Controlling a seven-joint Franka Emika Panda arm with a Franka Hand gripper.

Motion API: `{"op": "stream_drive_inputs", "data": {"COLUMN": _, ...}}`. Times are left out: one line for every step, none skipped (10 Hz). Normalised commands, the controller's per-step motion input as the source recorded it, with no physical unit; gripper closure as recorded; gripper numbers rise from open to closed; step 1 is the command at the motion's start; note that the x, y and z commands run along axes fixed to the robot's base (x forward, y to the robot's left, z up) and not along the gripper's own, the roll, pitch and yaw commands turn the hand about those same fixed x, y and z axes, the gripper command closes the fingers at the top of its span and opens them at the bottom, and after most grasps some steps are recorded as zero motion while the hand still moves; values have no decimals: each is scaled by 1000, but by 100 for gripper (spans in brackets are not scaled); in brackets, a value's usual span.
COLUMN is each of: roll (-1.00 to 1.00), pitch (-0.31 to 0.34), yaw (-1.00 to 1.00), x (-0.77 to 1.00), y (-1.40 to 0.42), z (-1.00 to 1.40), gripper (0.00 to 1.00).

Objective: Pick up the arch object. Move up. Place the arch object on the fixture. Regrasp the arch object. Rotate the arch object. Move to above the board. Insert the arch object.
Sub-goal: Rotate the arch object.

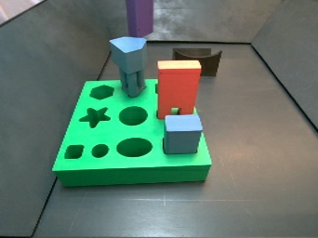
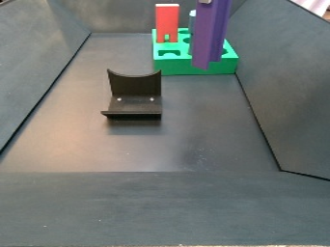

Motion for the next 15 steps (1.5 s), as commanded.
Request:
{"op": "stream_drive_inputs", "data": {"roll": -46, "pitch": 16, "yaw": -1000, "x": 1, "y": 1, "z": 1, "gripper": 100}}
{"op": "stream_drive_inputs", "data": {"roll": -49, "pitch": 17, "yaw": -1000, "x": 1, "y": 3, "z": 1, "gripper": 100}}
{"op": "stream_drive_inputs", "data": {"roll": -55, "pitch": 19, "yaw": -1000, "x": 0, "y": 9, "z": 1, "gripper": 100}}
{"op": "stream_drive_inputs", "data": {"roll": -60, "pitch": 21, "yaw": -1000, "x": 0, "y": 13, "z": 1, "gripper": 100}}
{"op": "stream_drive_inputs", "data": {"roll": -69, "pitch": 24, "yaw": -1000, "x": -1, "y": 15, "z": 1, "gripper": 100}}
{"op": "stream_drive_inputs", "data": {"roll": -75, "pitch": 26, "yaw": -1000, "x": -1, "y": 16, "z": 1, "gripper": 100}}
{"op": "stream_drive_inputs", "data": {"roll": -90, "pitch": 31, "yaw": -1000, "x": -1, "y": 16, "z": 1, "gripper": 100}}
{"op": "stream_drive_inputs", "data": {"roll": -103, "pitch": 36, "yaw": -1000, "x": -1, "y": 17, "z": 2, "gripper": 100}}
{"op": "stream_drive_inputs", "data": {"roll": -133, "pitch": 46, "yaw": -1000, "x": -1, "y": 17, "z": 2, "gripper": 100}}
{"op": "stream_drive_inputs", "data": {"roll": -154, "pitch": 52, "yaw": -901, "x": 0, "y": 17, "z": 3, "gripper": 100}}
{"op": "stream_drive_inputs", "data": {"roll": -154, "pitch": 51, "yaw": -654, "x": 1, "y": 17, "z": 5, "gripper": 100}}
{"op": "stream_drive_inputs", "data": {"roll": -151, "pitch": 50, "yaw": -387, "x": 3, "y": 19, "z": 7, "gripper": 100}}
{"op": "stream_drive_inputs", "data": {"roll": -151, "pitch": 49, "yaw": -259, "x": 4, "y": 19, "z": 9, "gripper": 100}}
{"op": "stream_drive_inputs", "data": {"roll": -350, "pitch": 49, "yaw": -178, "x": 0, "y": 0, "z": -1000, "gripper": 100}}
{"op": "stream_drive_inputs", "data": {"roll": -345, "pitch": 32, "yaw": -130, "x": 10, "y": 2, "z": -1000, "gripper": 100}}
